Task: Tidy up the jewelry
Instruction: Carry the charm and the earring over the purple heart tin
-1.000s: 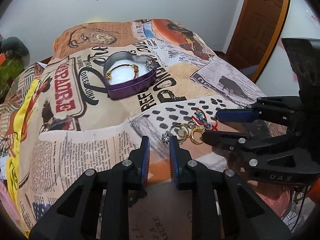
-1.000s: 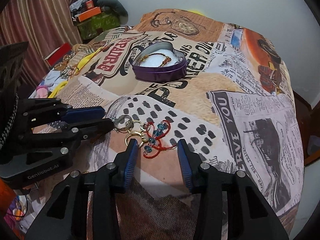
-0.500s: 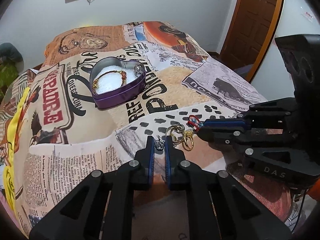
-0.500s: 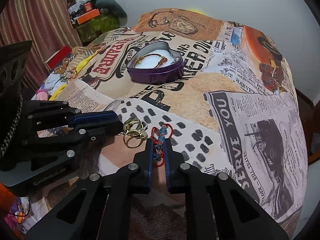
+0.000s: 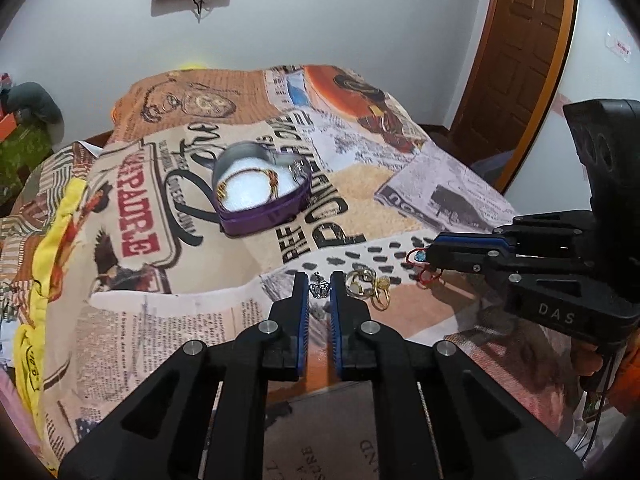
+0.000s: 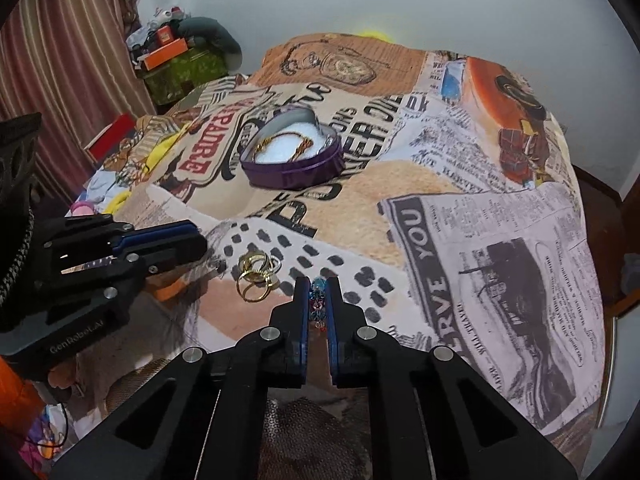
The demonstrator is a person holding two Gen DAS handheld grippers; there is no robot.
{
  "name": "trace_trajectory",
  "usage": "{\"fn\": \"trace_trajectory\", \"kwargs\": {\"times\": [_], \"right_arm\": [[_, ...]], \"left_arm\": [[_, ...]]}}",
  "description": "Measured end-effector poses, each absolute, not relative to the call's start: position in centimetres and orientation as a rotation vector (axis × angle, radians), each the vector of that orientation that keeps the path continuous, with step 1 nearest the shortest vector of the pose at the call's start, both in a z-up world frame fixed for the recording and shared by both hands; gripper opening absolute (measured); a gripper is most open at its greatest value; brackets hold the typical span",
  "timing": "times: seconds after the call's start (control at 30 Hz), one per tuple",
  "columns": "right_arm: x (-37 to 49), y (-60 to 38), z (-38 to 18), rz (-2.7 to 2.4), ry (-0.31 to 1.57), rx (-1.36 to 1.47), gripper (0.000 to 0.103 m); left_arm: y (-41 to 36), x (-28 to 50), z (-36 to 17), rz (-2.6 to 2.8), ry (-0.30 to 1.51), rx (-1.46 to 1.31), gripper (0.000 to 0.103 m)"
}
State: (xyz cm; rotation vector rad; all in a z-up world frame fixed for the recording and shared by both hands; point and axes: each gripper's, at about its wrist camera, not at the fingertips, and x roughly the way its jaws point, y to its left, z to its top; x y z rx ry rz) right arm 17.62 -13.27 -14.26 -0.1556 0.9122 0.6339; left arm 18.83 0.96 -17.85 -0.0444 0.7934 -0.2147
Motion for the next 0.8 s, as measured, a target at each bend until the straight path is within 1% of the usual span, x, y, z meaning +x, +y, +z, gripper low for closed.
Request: {"fn": "trace_trajectory", "kwargs": {"times": [0.47, 0.8], "right_arm": [[17.3, -12.9, -9.3, 0.63, 0.79, -0.149, 0.007], [18.5, -11.2, -6.5, 0.649, 0.707, -0.131, 0.007]], "left_arm": [[2.4, 17.8, -13.6, -0.176, 0.685, -0.055, 0.009], [3.7, 18.8, -12.2, -0.145, 0.64, -0.064, 0.009]]}}
